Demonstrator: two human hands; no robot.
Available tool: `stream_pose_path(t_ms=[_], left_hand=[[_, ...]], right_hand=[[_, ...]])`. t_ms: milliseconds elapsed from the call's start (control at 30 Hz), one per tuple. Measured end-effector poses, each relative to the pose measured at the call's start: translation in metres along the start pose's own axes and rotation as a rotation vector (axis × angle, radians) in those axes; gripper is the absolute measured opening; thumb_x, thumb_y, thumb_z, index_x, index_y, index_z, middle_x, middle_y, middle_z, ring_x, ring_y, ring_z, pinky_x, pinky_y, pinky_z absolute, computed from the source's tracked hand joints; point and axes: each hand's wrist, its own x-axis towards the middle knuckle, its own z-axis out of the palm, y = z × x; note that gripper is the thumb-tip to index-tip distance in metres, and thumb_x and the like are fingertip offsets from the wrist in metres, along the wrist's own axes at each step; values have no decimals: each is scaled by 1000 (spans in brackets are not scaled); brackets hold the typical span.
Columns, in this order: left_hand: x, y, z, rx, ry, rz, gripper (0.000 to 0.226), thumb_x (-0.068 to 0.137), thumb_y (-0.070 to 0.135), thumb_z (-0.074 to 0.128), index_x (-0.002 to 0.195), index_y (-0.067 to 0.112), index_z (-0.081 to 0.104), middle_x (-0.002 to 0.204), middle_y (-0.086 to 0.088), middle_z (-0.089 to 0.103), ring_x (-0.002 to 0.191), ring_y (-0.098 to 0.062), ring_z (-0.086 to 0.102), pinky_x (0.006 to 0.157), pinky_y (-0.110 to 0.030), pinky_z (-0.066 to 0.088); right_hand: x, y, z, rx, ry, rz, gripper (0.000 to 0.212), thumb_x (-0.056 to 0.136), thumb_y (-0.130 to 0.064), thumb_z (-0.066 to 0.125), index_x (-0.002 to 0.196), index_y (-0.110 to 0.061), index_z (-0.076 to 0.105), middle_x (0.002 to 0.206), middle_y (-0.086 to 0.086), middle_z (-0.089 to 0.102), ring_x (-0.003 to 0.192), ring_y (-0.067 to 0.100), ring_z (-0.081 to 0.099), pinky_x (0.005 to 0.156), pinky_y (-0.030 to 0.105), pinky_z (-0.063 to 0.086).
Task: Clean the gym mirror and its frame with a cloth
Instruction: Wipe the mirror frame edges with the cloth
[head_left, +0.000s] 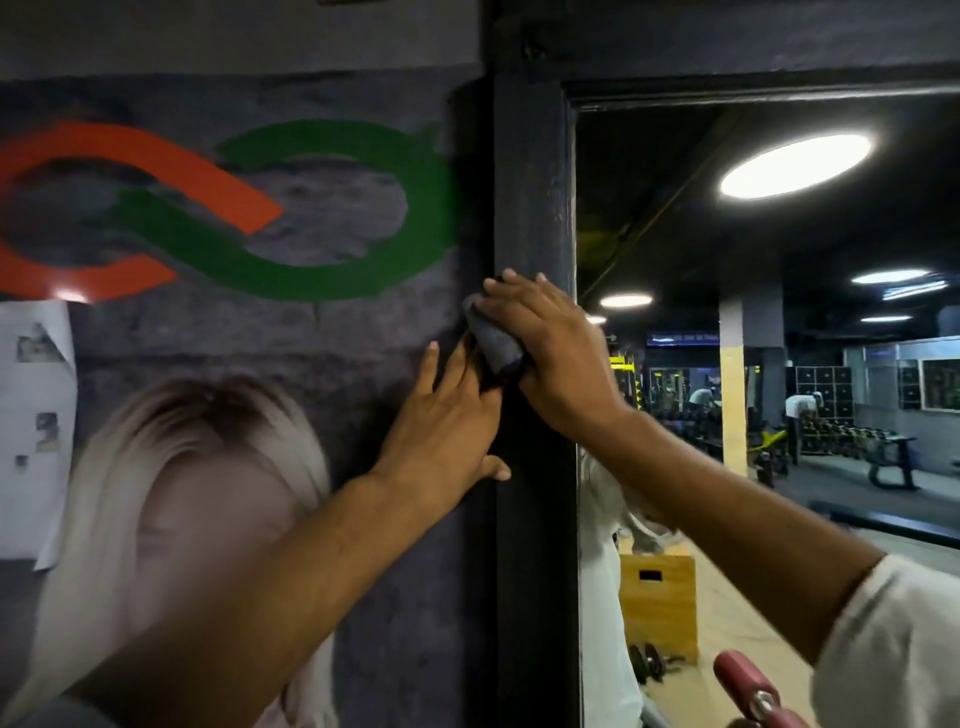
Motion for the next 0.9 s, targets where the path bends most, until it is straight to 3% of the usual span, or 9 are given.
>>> stream_pose_path(t_ms=[67,133,200,333,467,567,700,800,900], left_hand=[[0,3,1,-1,16,-18,133,87,66,71,165,3,-16,174,-23,-21,163,-34,-16,133,-55,-2],[-1,6,2,-7,32,-34,138,85,65,74,163,1,-21,171,-22,-29,163,-32,-18,133,-54,0],[0,8,1,-11,38,-38,139,86,63,74,163,0,-22,170,-21,-32,163,-31,-19,133,-54,1],[-3,8,5,-4,64,-40,135,88,62,73,164,1,-21,171,-20,-32,163,-31,-20,133,-54,2],[-17,16,27,47,214,3,116,88,55,75,167,0,10,177,-20,5,164,-31,11,131,-53,24],[-22,23,38,-14,212,36,95,101,41,61,167,1,5,176,-21,0,165,-32,3,132,-53,19],[-21,24,33,0,157,33,97,108,37,49,157,3,-27,174,-20,-22,164,-32,-12,133,-53,5],[-24,24,36,-38,155,21,96,107,39,50,165,5,-18,174,-17,-25,164,-29,-13,133,-52,5],[-30,27,43,-66,162,10,99,106,46,53,166,5,-12,176,-17,-20,164,-30,-12,133,-53,4]], right_hand=[[17,11,-18,-39,84,14,43,94,-15,59,136,-11,69,142,11,65,138,30,58,119,51,41],[40,27,-39,-95,227,69,40,96,-14,60,134,-14,70,141,8,66,137,27,58,119,47,40],[47,39,-46,-142,268,130,40,97,-15,59,136,-16,68,145,6,64,141,25,54,121,45,38],[-7,31,-11,-79,103,144,54,96,-3,58,150,-11,57,160,12,49,151,32,41,123,51,34],[-78,5,5,46,52,112,52,99,-11,50,150,-6,55,163,12,45,156,30,34,129,44,27],[-76,5,-6,44,20,97,55,93,-11,49,147,-5,58,157,12,52,152,29,40,125,43,34],[-12,14,-25,-112,165,36,49,97,-12,60,145,-8,60,153,14,54,141,33,50,113,40,42],[37,20,-25,-273,237,-32,41,97,-17,64,137,-9,66,140,16,62,125,36,57,100,39,44],[36,17,-1,-379,48,-150,37,96,-22,56,129,-11,68,132,15,63,118,39,57,93,43,41]])
